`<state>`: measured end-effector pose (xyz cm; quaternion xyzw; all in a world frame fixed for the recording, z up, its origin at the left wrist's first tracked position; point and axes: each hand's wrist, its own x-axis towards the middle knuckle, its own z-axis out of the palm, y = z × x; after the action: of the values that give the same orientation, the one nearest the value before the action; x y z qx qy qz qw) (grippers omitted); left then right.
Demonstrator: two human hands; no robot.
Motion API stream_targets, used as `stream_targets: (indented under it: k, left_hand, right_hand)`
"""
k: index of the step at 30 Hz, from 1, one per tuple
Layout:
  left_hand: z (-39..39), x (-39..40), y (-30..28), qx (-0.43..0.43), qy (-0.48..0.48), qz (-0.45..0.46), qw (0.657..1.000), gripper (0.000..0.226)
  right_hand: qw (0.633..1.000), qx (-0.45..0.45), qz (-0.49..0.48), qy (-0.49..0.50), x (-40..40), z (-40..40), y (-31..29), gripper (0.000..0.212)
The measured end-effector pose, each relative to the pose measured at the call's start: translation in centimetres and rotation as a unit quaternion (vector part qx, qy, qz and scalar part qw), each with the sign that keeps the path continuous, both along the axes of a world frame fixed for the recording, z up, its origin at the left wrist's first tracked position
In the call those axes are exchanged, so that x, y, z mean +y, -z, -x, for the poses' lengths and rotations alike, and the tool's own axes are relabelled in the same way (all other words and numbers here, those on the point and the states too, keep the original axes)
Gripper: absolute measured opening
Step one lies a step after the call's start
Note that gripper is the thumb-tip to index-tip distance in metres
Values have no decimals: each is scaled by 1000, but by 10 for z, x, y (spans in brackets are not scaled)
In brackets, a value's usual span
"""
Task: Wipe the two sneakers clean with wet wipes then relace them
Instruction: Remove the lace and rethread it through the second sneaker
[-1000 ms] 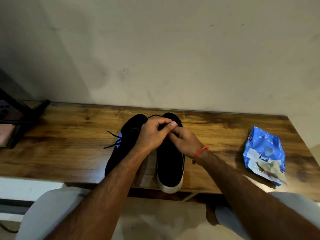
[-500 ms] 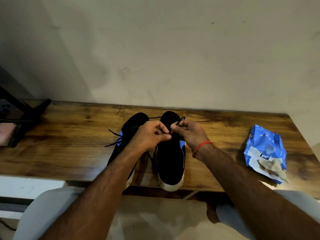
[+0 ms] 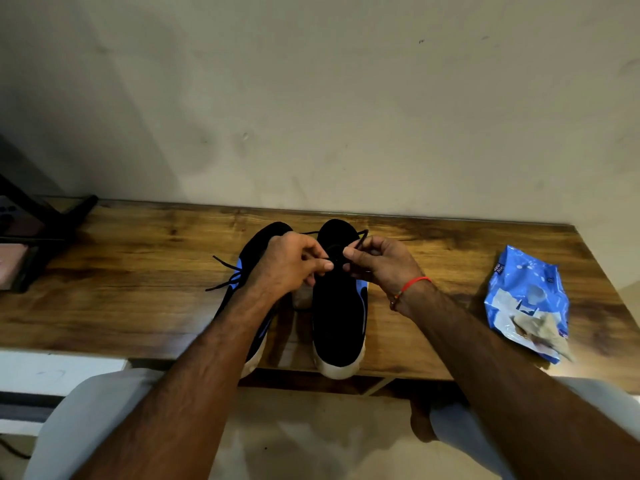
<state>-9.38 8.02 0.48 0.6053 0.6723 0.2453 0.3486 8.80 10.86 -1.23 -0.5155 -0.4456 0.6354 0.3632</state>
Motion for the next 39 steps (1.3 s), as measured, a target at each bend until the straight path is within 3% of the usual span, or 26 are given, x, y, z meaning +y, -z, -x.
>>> stream_targets:
  k: [4,9,14,16,19,21,23,25,27,29,31,33,35,39]
  left_hand:
    - [8,2,-4,16,-40,-32,999,4]
    - [13,3,10,113,-106,-57,986,8]
    - [10,-5,23,237,-118,-49,963,2]
    - [7,-8,19,261,-101,-26,960,6]
    - [10,-8,13,254,-78,10,964,32]
    - [10,-6,6,228,-66,-10,971,48]
    - [2,-4,-5,130,-82,-47,987,38]
    - [-13,-5,-13,-36,-89,-22,995,29]
    - [-27,-8,-16,-184,-87,40,978,31]
    - [-34,-10,-14,-233,-106,10,967,23]
    - [-35,-9,-11,-181,-115,-68,974,16]
    - [-36,-8,-12,-108,-78,-104,986,18]
    - [-40,-12,-12,-46,-4,-90,995,18]
    - [-54,-26,-6,69,113,-72,988,20]
  right_hand:
    - [1000,-20,-2,-8,1,-3,0,12]
    - [996,-75,55,-14,-2,-14,3,26]
    - [974,-151,167,-39,-12,-25,10,9]
    - [977,-131,164,-24,-11,-24,10,7]
    - [988,-6,151,22,-4,-24,7,7]
    - [985,92,135,48,2,-24,1,11]
    - [990,121,57,50,6,-21,-6,13]
    - [997,44,-65,-9,5,-17,-13,12]
    - [980,-69,-148,-111,2,-12,-15,10]
    - [954,-174,-162,-181,-2,-9,-11,11]
    - [960,-199,-139,-141,-4,-7,-9,29]
    - [986,-120,-90,-67,-4,-7,-15,47]
    - [998,11,-12,-55,-2,-6,-23,52]
    - [988,145,27,-37,3,-9,-33,15]
